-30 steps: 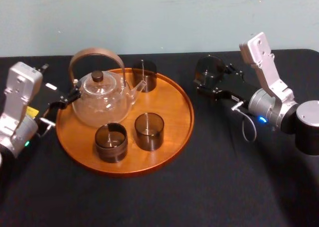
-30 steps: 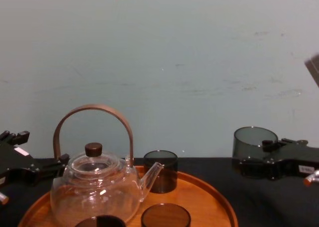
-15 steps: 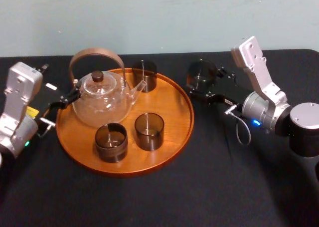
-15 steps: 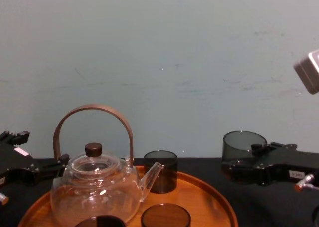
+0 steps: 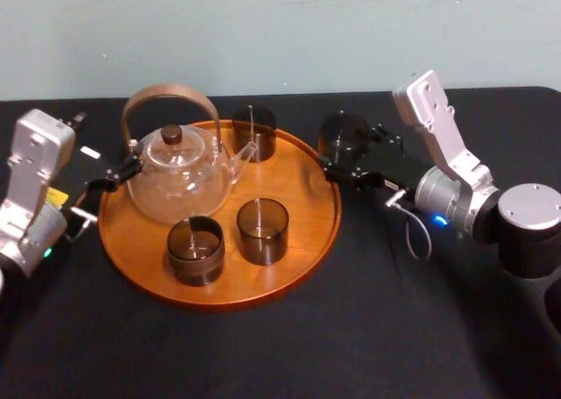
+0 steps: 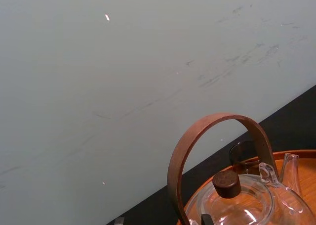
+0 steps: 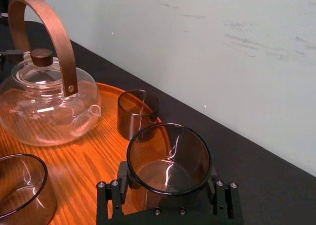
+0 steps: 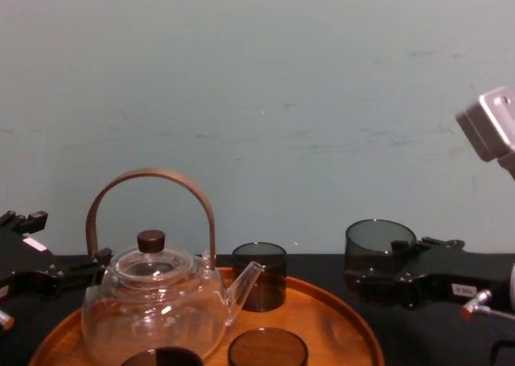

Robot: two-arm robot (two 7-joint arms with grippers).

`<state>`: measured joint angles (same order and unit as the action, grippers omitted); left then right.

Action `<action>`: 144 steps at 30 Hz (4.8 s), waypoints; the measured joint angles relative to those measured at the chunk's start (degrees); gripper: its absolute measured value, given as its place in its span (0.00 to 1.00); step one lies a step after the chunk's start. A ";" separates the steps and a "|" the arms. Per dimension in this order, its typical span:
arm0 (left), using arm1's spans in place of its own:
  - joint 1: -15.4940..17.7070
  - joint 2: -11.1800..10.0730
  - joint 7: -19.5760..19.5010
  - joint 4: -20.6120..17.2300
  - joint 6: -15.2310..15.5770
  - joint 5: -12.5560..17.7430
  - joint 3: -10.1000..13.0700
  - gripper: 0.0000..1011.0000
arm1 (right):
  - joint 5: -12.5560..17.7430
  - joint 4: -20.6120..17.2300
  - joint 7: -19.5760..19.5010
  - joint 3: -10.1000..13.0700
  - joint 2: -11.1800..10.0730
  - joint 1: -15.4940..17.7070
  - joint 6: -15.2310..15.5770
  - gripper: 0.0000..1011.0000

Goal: Pick up the glass from the table and place it on the tray.

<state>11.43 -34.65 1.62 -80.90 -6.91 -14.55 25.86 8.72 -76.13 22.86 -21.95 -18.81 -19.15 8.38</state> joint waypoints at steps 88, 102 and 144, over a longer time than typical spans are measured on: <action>0.00 0.00 0.00 0.00 0.00 0.00 0.00 1.00 | -1.37 14.56 2.85 -5.88 6.38 -7.45 -3.21 0.90; 0.00 0.00 0.00 0.00 0.00 0.00 0.00 1.00 | -1.42 15.05 2.83 -5.99 6.58 -7.55 -3.28 0.90; 0.00 0.00 0.00 0.00 0.00 0.00 0.00 1.00 | 1.23 11.95 3.50 -4.65 4.99 -5.37 -0.22 0.99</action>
<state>11.43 -34.64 1.62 -80.90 -6.91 -14.55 25.86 9.95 -64.18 26.36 -26.60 -13.82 -24.52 8.16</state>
